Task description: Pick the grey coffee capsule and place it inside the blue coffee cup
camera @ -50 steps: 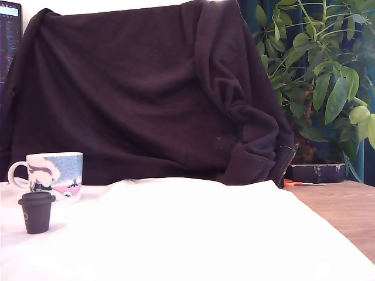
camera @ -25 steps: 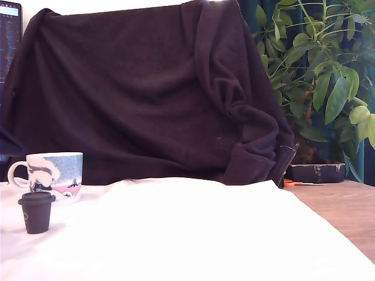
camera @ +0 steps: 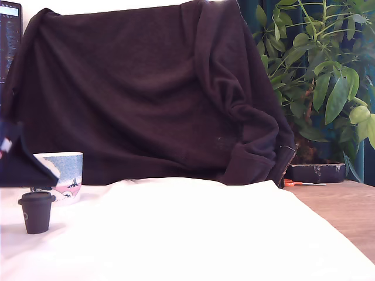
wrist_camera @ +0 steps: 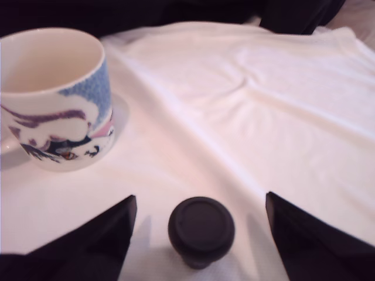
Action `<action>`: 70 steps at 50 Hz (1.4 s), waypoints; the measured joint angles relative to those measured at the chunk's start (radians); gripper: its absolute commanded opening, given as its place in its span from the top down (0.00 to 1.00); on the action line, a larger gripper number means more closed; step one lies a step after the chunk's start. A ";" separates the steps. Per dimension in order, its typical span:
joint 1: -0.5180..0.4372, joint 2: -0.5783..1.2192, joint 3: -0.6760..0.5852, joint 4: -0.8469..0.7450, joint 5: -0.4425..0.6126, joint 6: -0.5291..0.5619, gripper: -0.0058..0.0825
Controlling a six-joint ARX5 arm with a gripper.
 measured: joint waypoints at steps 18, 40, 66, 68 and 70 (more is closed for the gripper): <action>0.000 0.280 0.000 0.180 -0.001 0.018 0.73; 0.000 0.286 0.000 0.450 0.005 0.016 0.96; 0.065 0.286 0.286 0.362 -0.140 0.044 0.95; 0.079 0.290 0.294 0.321 -0.143 0.044 0.94; 0.090 0.298 0.299 0.293 -0.145 0.044 0.90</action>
